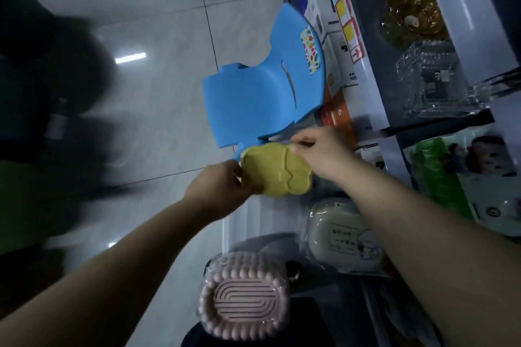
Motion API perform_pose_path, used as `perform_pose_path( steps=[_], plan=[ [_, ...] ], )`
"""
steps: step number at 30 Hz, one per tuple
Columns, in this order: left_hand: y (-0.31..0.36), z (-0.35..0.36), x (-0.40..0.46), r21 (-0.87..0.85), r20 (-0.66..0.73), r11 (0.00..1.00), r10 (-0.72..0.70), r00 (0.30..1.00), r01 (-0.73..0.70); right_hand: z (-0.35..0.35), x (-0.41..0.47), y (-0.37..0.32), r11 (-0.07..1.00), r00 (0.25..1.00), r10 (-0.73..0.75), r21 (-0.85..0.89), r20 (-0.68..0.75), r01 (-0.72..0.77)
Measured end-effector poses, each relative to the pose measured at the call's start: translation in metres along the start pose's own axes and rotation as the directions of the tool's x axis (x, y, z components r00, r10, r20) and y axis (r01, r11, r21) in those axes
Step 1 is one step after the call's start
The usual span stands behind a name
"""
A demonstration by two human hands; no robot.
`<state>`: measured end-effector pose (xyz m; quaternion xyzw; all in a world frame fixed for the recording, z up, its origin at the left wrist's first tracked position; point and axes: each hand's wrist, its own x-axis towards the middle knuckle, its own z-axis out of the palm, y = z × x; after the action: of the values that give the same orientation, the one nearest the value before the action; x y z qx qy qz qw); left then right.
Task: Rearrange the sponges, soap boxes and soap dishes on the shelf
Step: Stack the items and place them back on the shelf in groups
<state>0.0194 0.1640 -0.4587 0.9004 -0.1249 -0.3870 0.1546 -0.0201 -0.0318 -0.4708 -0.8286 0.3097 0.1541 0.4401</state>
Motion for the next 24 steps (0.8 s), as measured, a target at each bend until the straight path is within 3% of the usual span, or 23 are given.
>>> perform_pose_path(
  steps=[11, 13, 15, 18, 21, 24],
  plan=[
    [-0.031, 0.027, 0.008, -0.053, -0.056, 0.995, -0.086, 0.995, 0.083, 0.015, -0.012, 0.008, 0.998, 0.999, -0.037, -0.051, -0.031, 0.035],
    [-0.033, 0.027, -0.002, 0.049, -0.165, 0.998, -0.030, 0.986, 0.039, -0.005, -0.026, 0.010, 0.998, 0.995, -0.048, -0.048, -0.090, 0.043],
    [-0.030, 0.029, -0.018, 0.152, -0.273, 0.984, 0.137, 0.952, -0.098, -0.029, -0.048, 0.019, 0.996, 0.991, -0.059, -0.075, -0.117, 0.051],
    [-0.017, 0.034, -0.047, 0.198, -0.240, 0.939, 0.324, 0.915, -0.281, -0.061, -0.090, 0.041, 0.981, 0.992, -0.044, -0.195, -0.118, 0.020],
    [-0.013, 0.039, -0.071, 0.162, -0.193, 0.937, 0.336, 0.922, -0.308, -0.072, -0.138, 0.057, 0.939, 0.986, -0.067, -0.343, -0.152, 0.011],
    [-0.027, 0.040, -0.096, 0.182, -0.206, 0.952, 0.282, 0.937, -0.247, -0.055, -0.185, 0.060, 0.884, 0.964, -0.222, -0.447, -0.145, 0.136]
  ],
)
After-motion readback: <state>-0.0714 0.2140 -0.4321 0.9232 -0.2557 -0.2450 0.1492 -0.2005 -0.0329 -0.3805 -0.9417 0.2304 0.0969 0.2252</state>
